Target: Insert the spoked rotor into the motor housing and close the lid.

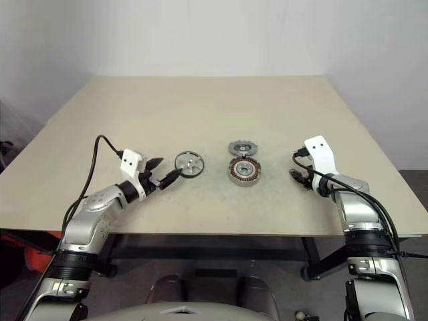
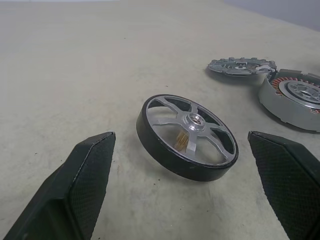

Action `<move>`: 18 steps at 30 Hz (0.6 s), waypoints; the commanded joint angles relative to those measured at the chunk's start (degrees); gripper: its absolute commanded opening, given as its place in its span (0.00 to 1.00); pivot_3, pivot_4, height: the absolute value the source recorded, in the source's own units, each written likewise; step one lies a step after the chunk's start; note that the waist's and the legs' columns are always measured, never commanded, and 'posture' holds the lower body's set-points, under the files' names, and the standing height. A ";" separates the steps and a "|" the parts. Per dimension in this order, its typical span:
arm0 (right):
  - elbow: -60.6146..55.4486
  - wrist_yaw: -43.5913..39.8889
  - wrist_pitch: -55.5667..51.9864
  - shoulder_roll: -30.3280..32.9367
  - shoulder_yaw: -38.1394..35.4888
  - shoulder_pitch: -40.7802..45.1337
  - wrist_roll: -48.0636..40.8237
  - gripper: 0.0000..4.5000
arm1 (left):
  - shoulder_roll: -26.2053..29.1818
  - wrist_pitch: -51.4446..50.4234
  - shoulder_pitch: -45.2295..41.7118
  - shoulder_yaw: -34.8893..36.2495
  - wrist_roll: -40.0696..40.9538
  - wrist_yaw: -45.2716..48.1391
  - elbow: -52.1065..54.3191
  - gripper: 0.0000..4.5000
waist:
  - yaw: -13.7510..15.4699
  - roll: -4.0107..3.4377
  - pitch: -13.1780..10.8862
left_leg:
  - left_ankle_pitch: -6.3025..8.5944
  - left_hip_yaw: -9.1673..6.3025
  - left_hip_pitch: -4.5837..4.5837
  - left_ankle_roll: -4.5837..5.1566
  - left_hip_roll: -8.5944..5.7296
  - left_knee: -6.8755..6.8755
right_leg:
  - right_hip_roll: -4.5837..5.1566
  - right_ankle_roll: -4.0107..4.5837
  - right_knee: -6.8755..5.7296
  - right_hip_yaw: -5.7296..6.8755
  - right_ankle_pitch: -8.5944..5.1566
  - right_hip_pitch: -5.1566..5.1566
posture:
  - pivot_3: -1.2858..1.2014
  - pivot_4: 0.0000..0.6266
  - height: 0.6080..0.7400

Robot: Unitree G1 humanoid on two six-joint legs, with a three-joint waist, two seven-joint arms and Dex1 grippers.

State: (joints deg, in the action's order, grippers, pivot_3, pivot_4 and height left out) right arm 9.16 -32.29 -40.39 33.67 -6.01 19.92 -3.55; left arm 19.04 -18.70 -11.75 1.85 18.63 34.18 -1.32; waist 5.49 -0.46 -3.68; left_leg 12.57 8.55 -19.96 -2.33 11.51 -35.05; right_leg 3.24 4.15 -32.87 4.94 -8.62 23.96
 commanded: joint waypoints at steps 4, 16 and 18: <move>-2.93 0.37 -0.50 0.75 -0.83 1.36 -1.34 0.60 | 0.29 0.55 -1.24 -0.08 -0.43 0.08 0.96 1.00 | 0.01 -0.02 0.01 | 0.00 0.00 -0.01 0.00 0.01 0.01 | 0.00 0.00 0.00 0.01 0.00 0.00 | 0.52 0.00 1.00; -4.23 -0.53 -0.60 0.57 -0.45 3.28 -2.71 0.60 | 0.03 0.96 -1.76 -0.20 -1.01 0.35 0.05 1.00 | 0.01 -0.05 0.03 | 0.00 0.00 0.00 0.00 0.01 0.01 | 0.00 0.00 0.01 0.03 0.00 0.00 | 0.52 0.00 1.00; -5.00 -1.15 -1.01 0.53 -0.24 3.36 -3.26 0.60 | -0.01 1.00 -1.79 -0.17 -1.07 0.37 0.01 1.00 | 0.01 -0.05 0.03 | 0.01 0.00 0.00 0.01 0.01 0.01 | 0.00 0.00 0.01 0.03 0.00 0.00 | 0.52 0.00 1.00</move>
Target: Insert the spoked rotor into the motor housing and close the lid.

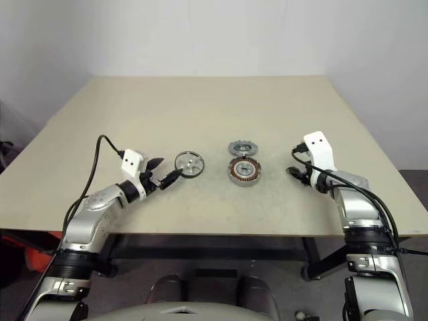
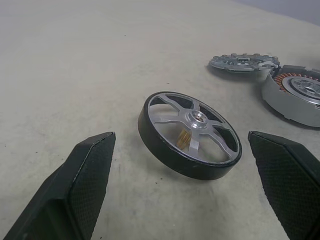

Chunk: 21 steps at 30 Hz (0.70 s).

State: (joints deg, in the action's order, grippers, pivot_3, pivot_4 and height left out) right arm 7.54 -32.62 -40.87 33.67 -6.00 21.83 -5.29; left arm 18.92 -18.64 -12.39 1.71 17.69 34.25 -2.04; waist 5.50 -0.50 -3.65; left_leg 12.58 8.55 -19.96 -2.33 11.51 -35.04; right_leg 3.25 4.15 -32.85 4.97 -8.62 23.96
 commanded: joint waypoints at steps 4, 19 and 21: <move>-4.54 -1.52 -1.41 0.07 0.84 0.60 -2.29 0.60 | 0.03 0.97 -1.10 0.00 -0.22 0.22 0.81 1.00 | 0.00 -0.01 0.01 | 0.01 0.00 -0.02 0.02 0.03 0.02 | 0.00 0.00 0.00 0.00 0.00 0.00 | 0.52 0.00 1.00; 1.42 0.90 0.50 -0.52 1.91 0.45 -1.51 0.60 | 0.15 0.75 -0.53 0.26 -0.16 0.00 1.58 1.00 | 0.02 -0.03 0.02 | 0.01 0.00 -0.02 0.01 0.02 0.02 | 0.01 0.00 0.00 0.00 0.00 0.00 | 0.52 0.00 1.00; 1.76 0.95 0.47 -0.51 1.90 0.25 -1.51 0.60 | 0.13 0.72 -0.41 0.25 -0.14 -0.03 1.72 1.00 | 0.02 -0.03 0.02 | 0.01 0.00 -0.02 0.01 0.02 0.02 | 0.01 0.00 0.00 0.00 0.00 0.00 | 0.52 0.00 1.00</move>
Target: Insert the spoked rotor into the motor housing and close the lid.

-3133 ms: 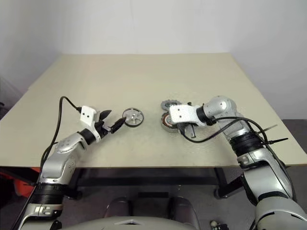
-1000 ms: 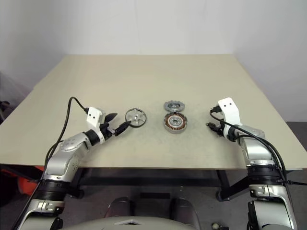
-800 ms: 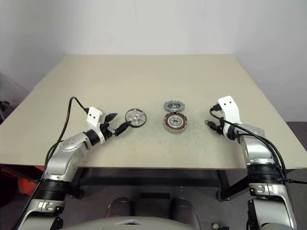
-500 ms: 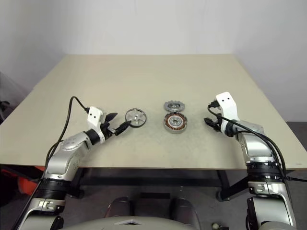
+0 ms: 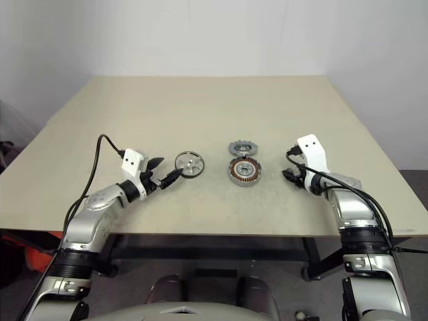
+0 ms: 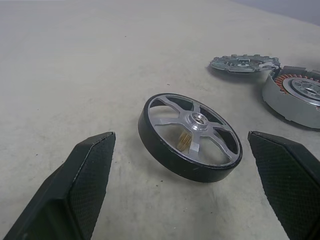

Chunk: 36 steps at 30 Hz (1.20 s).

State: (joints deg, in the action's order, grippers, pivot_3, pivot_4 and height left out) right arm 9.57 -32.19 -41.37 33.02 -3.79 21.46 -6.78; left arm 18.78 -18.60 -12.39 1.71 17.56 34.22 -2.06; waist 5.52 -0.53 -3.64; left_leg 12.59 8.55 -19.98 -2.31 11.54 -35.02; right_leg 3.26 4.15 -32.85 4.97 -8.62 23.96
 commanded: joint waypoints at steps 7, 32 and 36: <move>2.31 1.38 1.43 -0.18 -0.58 0.58 0.11 0.41 | 0.05 0.62 -0.22 0.07 -0.07 -0.19 1.93 1.00 | -0.02 -0.01 0.01 | 0.00 0.00 0.01 0.00 0.00 0.00 | 0.00 0.00 0.00 0.00 0.00 -0.02 | 0.52 0.00 1.00; -14.42 -7.32 -3.63 -3.22 3.11 4.87 -8.83 0.25 | -0.11 0.71 -0.43 -0.06 -0.19 -0.25 1.50 1.00 | -0.15 -0.05 0.03 | 0.00 -0.11 0.49 -0.01 0.24 -0.01 | 0.10 -0.01 0.25 0.87 -0.01 -0.65 | 0.52 0.00 1.00; -16.19 -8.45 -4.03 -4.76 6.70 5.58 -9.31 0.25 | -0.41 0.82 -0.53 -0.29 -0.35 -0.29 1.37 1.00 | -0.06 -0.06 0.04 | 0.00 -0.17 0.45 0.00 0.25 -0.01 | 0.17 -0.01 0.37 1.03 -0.01 -0.71 | 0.52 0.00 1.00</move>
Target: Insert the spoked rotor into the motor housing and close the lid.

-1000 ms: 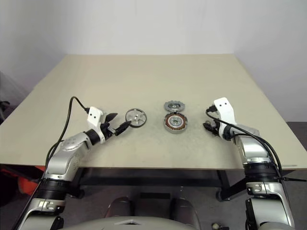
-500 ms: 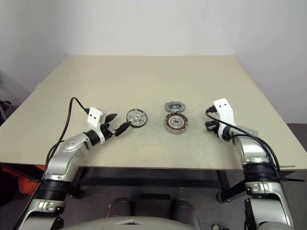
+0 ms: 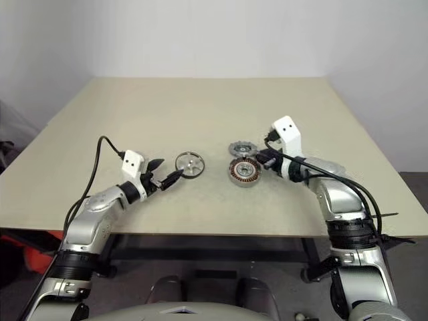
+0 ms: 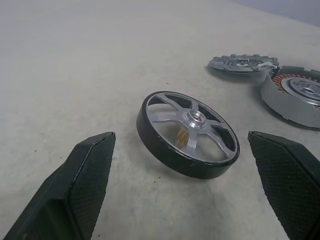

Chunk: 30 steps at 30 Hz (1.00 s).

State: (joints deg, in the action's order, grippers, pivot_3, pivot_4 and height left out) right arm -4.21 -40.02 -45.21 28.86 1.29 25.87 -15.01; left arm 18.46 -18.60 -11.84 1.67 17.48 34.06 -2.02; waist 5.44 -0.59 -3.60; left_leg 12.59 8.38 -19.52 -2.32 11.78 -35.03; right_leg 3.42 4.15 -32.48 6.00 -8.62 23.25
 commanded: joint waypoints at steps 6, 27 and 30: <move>1.24 0.43 2.00 -1.95 4.35 1.68 0.70 0.25 | 0.00 0.92 -0.59 0.02 -0.27 -0.37 1.86 1.00 | 0.02 0.00 0.00 | 0.01 -0.01 -0.04 0.00 0.00 0.04 | 0.06 0.00 0.01 0.01 0.00 0.01 | 0.52 0.00 1.00; 5.94 0.08 5.04 -0.71 5.05 0.36 3.36 0.25 | 0.73 1.20 -0.35 0.48 -0.27 -0.73 2.16 1.00 | -0.02 0.00 0.00 | 0.00 -0.01 -0.02 0.00 0.00 0.07 | 0.06 0.00 0.00 0.01 0.00 0.01 | 0.52 0.00 1.00; 6.13 -0.07 5.24 -0.37 5.03 0.00 3.64 0.25 | 0.72 1.14 -0.31 0.47 -0.26 -0.79 2.27 1.00 | -0.01 0.00 0.00 | 0.00 -0.01 -0.02 0.00 0.00 0.07 | 0.06 0.00 0.00 0.01 0.00 0.01 | 0.52 0.00 1.00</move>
State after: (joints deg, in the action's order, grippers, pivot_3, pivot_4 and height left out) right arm 2.63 -39.94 -41.21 27.76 7.22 25.47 -11.42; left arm 18.66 -18.50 -11.38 1.48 17.35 33.42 -1.91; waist 5.43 -0.59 -3.60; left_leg 12.59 8.37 -19.55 -2.32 11.78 -34.96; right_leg 3.49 4.15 -32.49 6.00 -8.62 23.26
